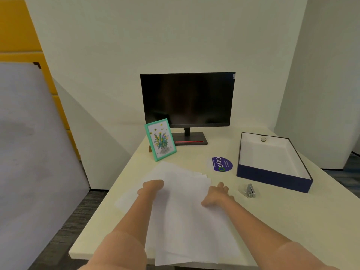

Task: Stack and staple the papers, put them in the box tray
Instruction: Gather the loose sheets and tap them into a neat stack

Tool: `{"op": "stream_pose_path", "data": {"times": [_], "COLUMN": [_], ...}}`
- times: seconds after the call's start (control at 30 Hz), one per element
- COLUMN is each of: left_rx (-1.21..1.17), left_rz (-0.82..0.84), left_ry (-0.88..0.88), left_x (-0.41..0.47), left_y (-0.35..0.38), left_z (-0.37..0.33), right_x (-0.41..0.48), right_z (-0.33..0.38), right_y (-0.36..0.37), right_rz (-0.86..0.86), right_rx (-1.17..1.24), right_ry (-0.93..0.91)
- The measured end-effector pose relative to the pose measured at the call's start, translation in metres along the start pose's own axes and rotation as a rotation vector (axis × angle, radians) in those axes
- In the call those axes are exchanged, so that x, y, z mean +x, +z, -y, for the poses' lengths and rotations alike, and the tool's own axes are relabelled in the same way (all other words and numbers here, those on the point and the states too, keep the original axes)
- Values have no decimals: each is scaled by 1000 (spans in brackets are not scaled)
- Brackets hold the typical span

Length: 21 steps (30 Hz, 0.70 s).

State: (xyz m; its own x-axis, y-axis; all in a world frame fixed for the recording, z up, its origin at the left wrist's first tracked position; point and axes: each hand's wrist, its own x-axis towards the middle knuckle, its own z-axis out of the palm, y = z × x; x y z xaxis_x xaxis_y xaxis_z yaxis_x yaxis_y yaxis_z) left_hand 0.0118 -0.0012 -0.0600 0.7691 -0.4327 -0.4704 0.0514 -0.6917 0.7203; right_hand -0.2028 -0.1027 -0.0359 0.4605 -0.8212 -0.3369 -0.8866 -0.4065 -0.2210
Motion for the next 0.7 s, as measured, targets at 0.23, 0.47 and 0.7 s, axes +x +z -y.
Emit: {"op": "stream_pose_path", "data": {"times": [0.23, 0.47, 0.7], "left_rx": [34, 214, 177], "left_rz": [-8, -64, -62], "left_ry": [18, 47, 35], "left_x": [-52, -52, -46], "left_y": [3, -3, -4], "left_z": [-14, -15, -11], "right_x": [4, 15, 15], "right_z": [0, -10, -24], "right_y": [4, -14, -24], "right_rz": [9, -37, -9], "right_rx": [-18, 287, 482], "right_ry": [-8, 66, 116]}}
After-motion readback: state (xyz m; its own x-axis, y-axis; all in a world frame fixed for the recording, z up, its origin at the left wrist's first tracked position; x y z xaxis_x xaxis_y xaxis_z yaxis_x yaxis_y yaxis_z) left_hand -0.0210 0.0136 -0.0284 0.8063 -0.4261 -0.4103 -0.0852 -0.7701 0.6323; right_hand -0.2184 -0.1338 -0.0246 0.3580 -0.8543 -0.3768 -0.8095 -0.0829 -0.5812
